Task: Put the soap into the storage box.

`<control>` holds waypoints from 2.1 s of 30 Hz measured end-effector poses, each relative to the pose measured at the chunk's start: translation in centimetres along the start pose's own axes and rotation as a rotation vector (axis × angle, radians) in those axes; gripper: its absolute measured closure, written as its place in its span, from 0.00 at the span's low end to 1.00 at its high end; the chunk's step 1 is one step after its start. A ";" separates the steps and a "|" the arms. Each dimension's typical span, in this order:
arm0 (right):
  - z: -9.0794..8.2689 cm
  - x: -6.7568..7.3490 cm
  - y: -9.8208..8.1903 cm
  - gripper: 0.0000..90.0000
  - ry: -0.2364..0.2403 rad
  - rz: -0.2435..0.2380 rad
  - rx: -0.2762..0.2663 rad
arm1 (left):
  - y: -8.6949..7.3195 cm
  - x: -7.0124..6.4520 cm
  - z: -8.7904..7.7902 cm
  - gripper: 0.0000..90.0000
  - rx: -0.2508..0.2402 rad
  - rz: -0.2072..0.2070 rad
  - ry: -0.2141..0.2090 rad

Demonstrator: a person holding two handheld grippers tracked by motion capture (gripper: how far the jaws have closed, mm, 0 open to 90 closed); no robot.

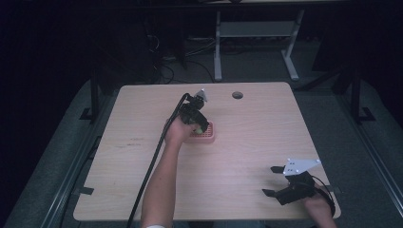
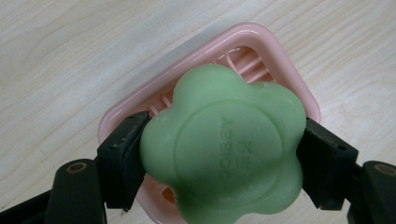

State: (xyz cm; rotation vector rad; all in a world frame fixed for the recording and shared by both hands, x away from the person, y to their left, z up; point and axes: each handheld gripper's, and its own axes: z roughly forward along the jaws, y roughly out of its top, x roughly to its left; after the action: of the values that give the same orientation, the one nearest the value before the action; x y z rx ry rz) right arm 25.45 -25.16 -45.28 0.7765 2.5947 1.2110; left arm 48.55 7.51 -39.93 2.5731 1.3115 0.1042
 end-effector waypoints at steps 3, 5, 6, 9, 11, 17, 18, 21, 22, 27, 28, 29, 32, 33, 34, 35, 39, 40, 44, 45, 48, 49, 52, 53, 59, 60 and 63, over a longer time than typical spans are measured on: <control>0.0 0.0 0.0 0.15 0.000 0.003 0.000 | 0.1 -0.1 0.3 0.29 0.002 -0.006 0.002; 0.0 0.0 0.0 0.15 0.001 0.005 0.000 | 0.1 -0.1 0.4 0.30 0.006 -0.001 0.002; 0.0 0.0 0.0 0.15 0.001 0.003 0.000 | 0.2 -0.1 0.5 0.30 0.015 0.005 0.004; 0.0 0.0 0.0 0.15 0.000 -0.001 0.001 | 0.2 -0.1 0.8 0.30 0.019 -0.002 0.005; 0.0 0.0 0.0 0.15 0.000 -0.001 0.001 | 0.3 -0.2 1.0 0.29 0.020 -0.009 0.002; -0.1 0.0 0.0 0.15 0.000 0.004 0.001 | 0.5 -0.3 1.5 0.29 0.032 -0.011 0.002; -0.1 0.0 0.0 0.15 -0.001 0.004 0.001 | 0.5 -0.3 1.6 0.29 0.034 -0.008 0.004; -0.1 0.0 0.0 0.15 0.000 0.002 0.000 | 0.5 -0.3 1.7 0.29 0.038 -0.009 0.010; -0.1 0.0 0.0 0.15 -0.001 -0.001 -0.001 | 0.5 -0.4 1.7 0.29 0.039 -0.008 0.011; -0.1 0.0 0.0 0.15 0.000 -0.001 0.000 | 0.5 -0.5 1.9 0.29 0.042 -0.005 0.013; -0.1 0.0 0.0 0.15 0.000 -0.001 0.000 | 0.5 -0.5 1.9 0.29 0.041 -0.007 0.015; 0.0 0.0 0.0 0.15 -0.001 -0.002 0.000 | 0.5 -0.4 1.9 0.29 0.044 -0.005 0.017; 0.0 0.0 0.0 0.15 0.000 -0.001 0.001 | 0.5 -0.3 2.0 0.29 0.047 -0.007 0.016; 0.0 0.0 0.0 0.15 0.000 -0.002 0.001 | 0.5 -0.3 2.0 0.29 0.048 -0.007 0.016; 0.0 0.0 0.0 0.15 0.000 -0.001 0.001 | 0.5 -0.3 2.0 0.29 0.049 -0.007 0.016; 0.0 0.0 0.0 0.15 0.000 -0.002 0.001 | 0.5 -0.3 2.0 0.29 0.050 -0.006 0.016; 0.0 0.0 0.0 0.15 0.000 -0.002 0.000 | 0.5 -0.3 2.0 0.29 0.055 -0.006 0.021; 0.0 0.0 0.0 0.15 0.001 -0.002 0.001 | 0.5 -0.3 2.0 0.29 0.057 -0.007 0.022; 0.0 0.1 0.1 0.15 0.001 -0.002 0.002 | 0.4 -0.5 2.3 0.29 0.073 -0.005 0.034; 0.0 0.1 0.1 0.15 0.001 -0.003 0.002 | 0.4 -0.5 2.4 0.29 0.073 -0.004 0.037; 0.0 0.0 0.0 0.15 0.000 -0.001 0.002 | 0.4 -0.6 2.5 0.29 0.074 0.002 0.038; 0.0 0.0 0.0 0.15 0.001 -0.001 0.002 | 0.4 -0.6 2.5 0.29 0.075 0.005 0.038; 0.0 0.0 0.0 0.15 0.001 -0.003 0.002 | 0.4 -0.5 2.4 0.29 0.068 0.007 0.037; 0.0 0.0 0.0 0.15 0.001 -0.002 0.001 | 0.4 -0.6 2.3 0.29 0.066 0.002 0.037; 0.0 0.0 0.1 0.15 0.002 -0.001 0.004 | 0.3 -0.7 1.7 0.28 0.055 0.022 0.042; 0.0 0.1 0.1 0.15 0.002 -0.002 0.004 | 0.3 -0.7 1.6 0.29 0.052 0.011 0.037; 0.0 0.1 0.1 0.15 0.003 -0.002 0.006 | 0.2 -0.6 1.1 0.28 0.033 0.015 0.031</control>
State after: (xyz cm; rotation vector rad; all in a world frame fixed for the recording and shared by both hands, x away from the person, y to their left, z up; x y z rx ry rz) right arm 25.43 -25.05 -45.24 0.7737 2.6027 1.2054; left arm 48.52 6.68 -40.88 2.6195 1.3166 0.1269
